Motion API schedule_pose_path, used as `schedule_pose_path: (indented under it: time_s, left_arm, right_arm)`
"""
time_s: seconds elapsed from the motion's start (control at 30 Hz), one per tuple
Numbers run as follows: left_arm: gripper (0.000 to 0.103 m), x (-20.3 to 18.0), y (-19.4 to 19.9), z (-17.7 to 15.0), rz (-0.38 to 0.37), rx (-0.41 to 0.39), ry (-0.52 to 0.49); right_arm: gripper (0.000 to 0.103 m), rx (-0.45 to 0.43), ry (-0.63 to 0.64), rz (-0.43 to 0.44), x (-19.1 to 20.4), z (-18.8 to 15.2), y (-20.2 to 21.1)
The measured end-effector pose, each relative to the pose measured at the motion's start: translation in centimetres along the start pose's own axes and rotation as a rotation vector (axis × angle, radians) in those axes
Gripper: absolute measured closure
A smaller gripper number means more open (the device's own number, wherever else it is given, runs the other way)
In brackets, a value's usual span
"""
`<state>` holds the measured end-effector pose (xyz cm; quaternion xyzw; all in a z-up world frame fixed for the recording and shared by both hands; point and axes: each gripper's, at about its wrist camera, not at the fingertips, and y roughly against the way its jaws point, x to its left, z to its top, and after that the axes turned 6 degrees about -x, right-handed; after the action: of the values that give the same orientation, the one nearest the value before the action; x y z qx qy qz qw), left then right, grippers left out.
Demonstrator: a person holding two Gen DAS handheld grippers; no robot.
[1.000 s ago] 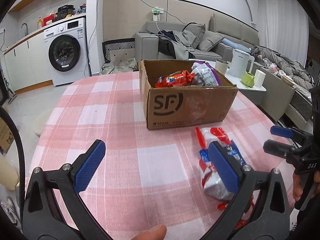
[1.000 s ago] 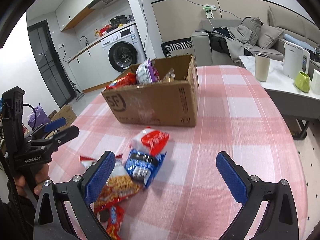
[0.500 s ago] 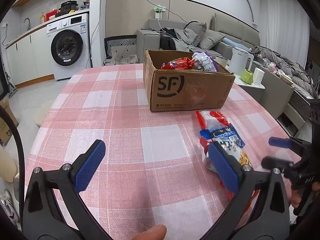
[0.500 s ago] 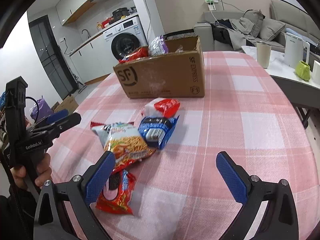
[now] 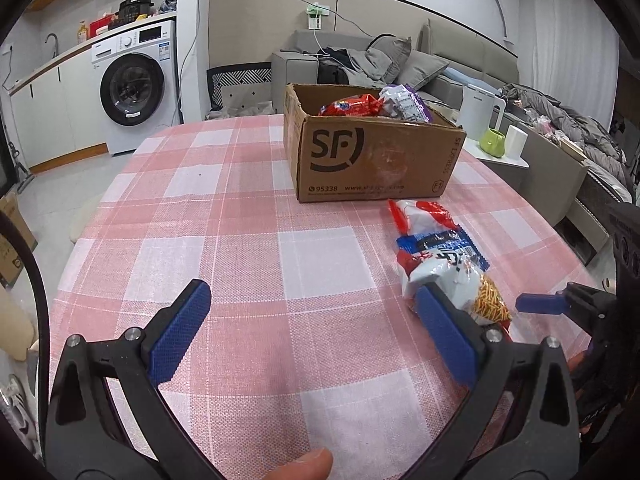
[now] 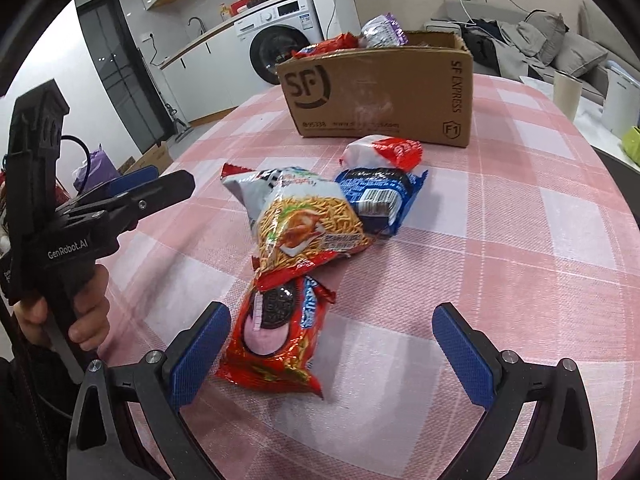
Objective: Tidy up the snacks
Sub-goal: 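Grasp a red Oreo pack with the right gripper while the left gripper grasps the white noodle-snack bag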
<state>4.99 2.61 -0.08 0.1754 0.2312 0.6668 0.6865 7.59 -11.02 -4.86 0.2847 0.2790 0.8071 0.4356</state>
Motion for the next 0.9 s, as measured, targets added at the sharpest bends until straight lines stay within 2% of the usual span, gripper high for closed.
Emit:
schedule_pose_path:
  time_s: [0.3,0.6,0.8,0.9]
  left_arm:
    - [0.000,-0.8,-0.9,-0.7,-0.003,0.024,-0.026]
    - [0.001,-1.2,-1.6,-1.0,-0.012,0.038,-0.034]
    - [0.001,-1.9,-1.7,-0.9,-0.036,0.044,-0.045]
    - [0.001,-2.5,-1.7,-1.0,-0.053,0.045,-0.061]
  right_arm:
    - [0.001,0.024,0.054,-0.069,1.6,-0.5,-1.2]
    - [0.000,0.033,0.014,-0.131,-1.9,-0.6,-0.1]
    - [0.001,0.028,0.059,-0.124,-2.1,-0.3,0.0]
    - [0.004,0.024,0.081,-0.112,-1.6,-0.2,-0.2]
